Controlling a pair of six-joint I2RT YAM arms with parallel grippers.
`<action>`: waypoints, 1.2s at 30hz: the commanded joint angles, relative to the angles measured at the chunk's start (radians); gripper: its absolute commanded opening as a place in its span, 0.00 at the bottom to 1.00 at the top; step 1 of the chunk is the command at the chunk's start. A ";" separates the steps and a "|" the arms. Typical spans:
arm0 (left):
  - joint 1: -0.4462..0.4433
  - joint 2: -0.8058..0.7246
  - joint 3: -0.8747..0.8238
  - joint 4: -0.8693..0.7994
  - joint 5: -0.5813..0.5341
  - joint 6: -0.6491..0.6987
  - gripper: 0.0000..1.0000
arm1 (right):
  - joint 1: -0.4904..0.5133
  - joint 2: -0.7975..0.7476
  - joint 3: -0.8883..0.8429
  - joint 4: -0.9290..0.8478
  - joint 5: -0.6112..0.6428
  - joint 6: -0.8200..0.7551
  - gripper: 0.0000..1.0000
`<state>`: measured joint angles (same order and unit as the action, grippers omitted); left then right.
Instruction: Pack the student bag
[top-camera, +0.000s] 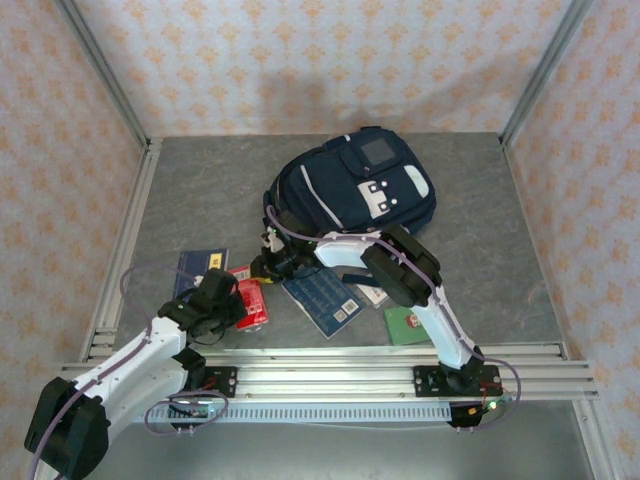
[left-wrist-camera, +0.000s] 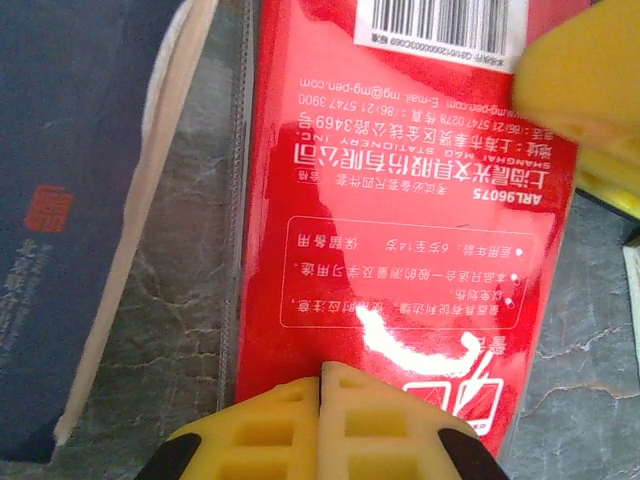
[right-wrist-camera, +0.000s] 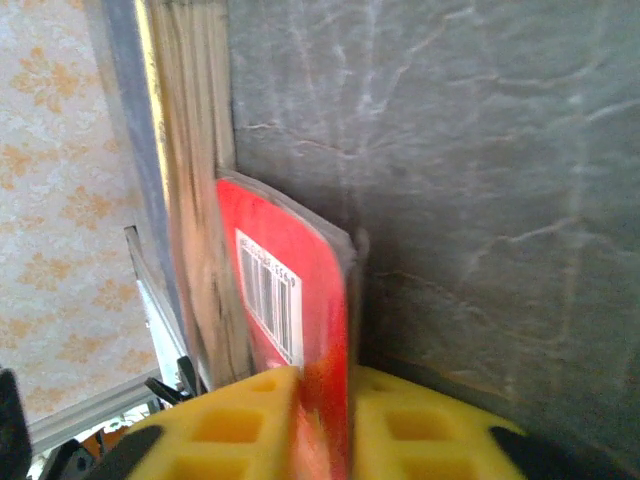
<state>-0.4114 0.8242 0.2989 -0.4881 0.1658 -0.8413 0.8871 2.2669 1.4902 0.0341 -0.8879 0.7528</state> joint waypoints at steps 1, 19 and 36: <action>0.006 0.001 -0.029 -0.030 -0.020 -0.005 0.00 | 0.020 -0.006 -0.019 0.000 0.001 -0.026 0.07; 0.006 -0.234 0.208 -0.145 0.111 -0.090 0.88 | -0.086 -0.446 -0.386 0.337 0.356 0.234 0.00; 0.008 -0.253 0.283 0.157 0.093 -0.271 1.00 | -0.032 -0.698 -0.648 0.839 0.719 0.573 0.00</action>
<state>-0.4107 0.5678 0.5385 -0.4145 0.3000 -1.0855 0.8349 1.6444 0.8623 0.7517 -0.2684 1.2877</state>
